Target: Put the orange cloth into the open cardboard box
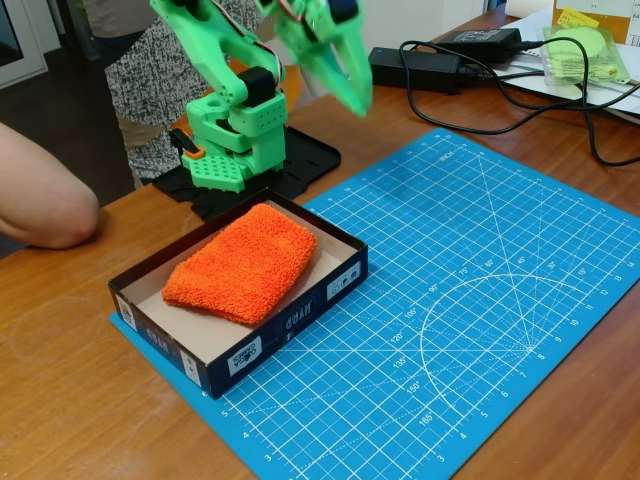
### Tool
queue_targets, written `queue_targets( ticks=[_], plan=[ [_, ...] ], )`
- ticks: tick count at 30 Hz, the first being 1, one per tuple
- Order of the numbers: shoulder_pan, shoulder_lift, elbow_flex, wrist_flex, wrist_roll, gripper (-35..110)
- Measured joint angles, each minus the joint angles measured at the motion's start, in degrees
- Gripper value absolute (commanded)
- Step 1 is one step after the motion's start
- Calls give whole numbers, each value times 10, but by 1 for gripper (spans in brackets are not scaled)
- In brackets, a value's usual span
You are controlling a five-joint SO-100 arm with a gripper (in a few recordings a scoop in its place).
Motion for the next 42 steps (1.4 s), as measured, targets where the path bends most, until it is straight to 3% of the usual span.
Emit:
queue_targets(
  ticks=[7, 17, 42],
  plan=[
    [34, 292, 226, 33, -12, 0],
    [71, 321, 356, 14, -13, 0],
    [49, 308, 381, 2, 18, -1]
  ],
)
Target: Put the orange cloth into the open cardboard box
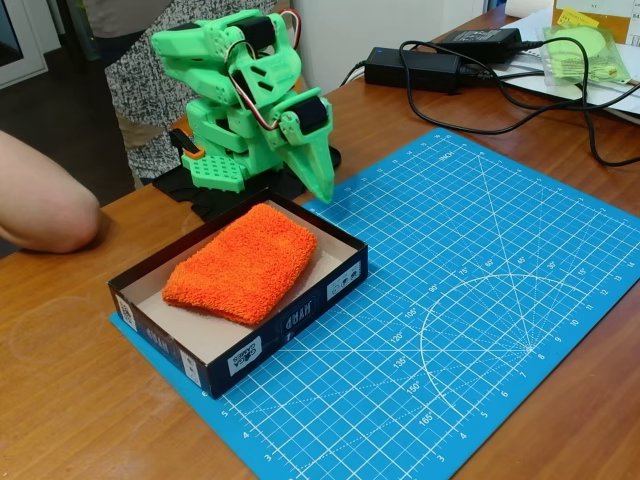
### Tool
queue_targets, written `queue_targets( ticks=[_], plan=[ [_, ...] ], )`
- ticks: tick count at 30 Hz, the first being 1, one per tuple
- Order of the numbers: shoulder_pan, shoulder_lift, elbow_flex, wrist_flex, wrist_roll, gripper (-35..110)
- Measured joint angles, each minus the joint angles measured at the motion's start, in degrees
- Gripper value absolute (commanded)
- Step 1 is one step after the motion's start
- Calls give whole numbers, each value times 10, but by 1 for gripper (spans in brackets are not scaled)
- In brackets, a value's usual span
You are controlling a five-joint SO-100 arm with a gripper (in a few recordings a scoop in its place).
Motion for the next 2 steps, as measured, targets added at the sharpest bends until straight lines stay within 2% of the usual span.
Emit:
queue_targets(
  ticks=[2],
  plan=[
    [-4, 0, 0, 0, 4, -1]
  ],
)
